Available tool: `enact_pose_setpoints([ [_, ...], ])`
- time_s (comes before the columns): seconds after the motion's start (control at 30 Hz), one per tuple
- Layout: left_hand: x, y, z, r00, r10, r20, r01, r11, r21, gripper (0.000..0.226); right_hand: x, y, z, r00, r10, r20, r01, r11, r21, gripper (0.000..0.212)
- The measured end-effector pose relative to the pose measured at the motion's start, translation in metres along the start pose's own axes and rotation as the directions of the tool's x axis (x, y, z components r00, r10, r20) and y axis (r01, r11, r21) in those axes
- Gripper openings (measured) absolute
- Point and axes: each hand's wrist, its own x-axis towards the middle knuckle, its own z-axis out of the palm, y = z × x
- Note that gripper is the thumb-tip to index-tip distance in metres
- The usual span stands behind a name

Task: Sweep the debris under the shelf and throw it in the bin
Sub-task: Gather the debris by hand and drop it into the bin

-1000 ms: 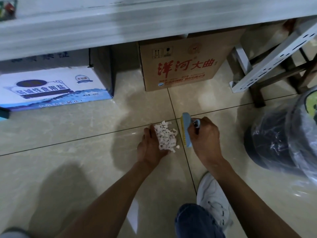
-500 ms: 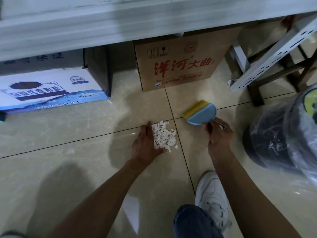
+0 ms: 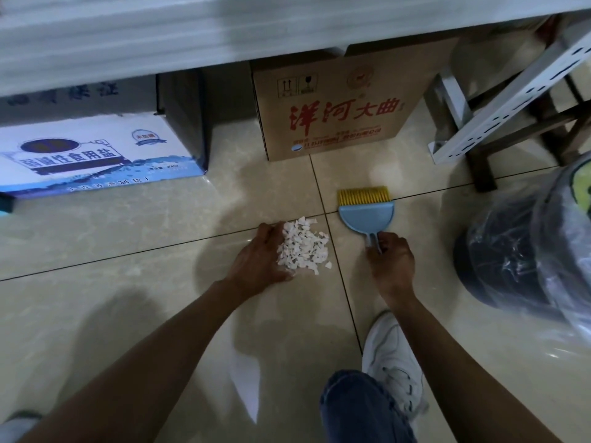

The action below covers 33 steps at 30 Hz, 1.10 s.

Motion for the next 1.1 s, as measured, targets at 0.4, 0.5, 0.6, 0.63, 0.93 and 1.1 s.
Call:
enact_pose_setpoints([
  [0.4, 0.005, -0.001, -0.009, 0.995, 0.040, 0.097, -0.055, 0.987, 0.149, 0.127, -0.039, -0.042, 0.017, 0.852, -0.240, 0.465, 0.365, 0.909, -0.199, 0.096],
  [0.5, 0.008, 0.008, -0.005, 0.996, 0.002, 0.086, -0.017, 0.984, 0.177, 0.129, -0.043, -0.046, 0.024, 0.859, -0.204, 0.470, 0.316, 0.933, -0.171, 0.093],
  [0.6, 0.018, 0.014, -0.008, 0.996, -0.036, 0.081, 0.024, 0.989, 0.147, 0.129, -0.035, -0.051, 0.030, 0.849, -0.206, 0.487, 0.301, 0.946, -0.124, 0.096],
  [0.63, 0.021, 0.016, -0.009, 0.996, -0.028, 0.089, 0.015, 0.989, 0.144, 0.129, -0.030, -0.053, 0.031, 0.837, -0.218, 0.502, 0.317, 0.941, -0.120, 0.099],
  [0.93, 0.033, 0.021, -0.015, 0.990, 0.025, 0.137, -0.040, 0.993, 0.114, 0.121, 0.009, -0.091, 0.023, 0.607, -0.264, 0.749, 0.589, 0.782, -0.202, 0.109],
  [1.1, 0.024, 0.015, -0.009, 0.992, 0.091, 0.086, -0.096, 0.994, 0.055, 0.109, 0.002, -0.083, 0.021, 0.632, -0.317, 0.707, 0.598, 0.780, -0.185, 0.115],
])
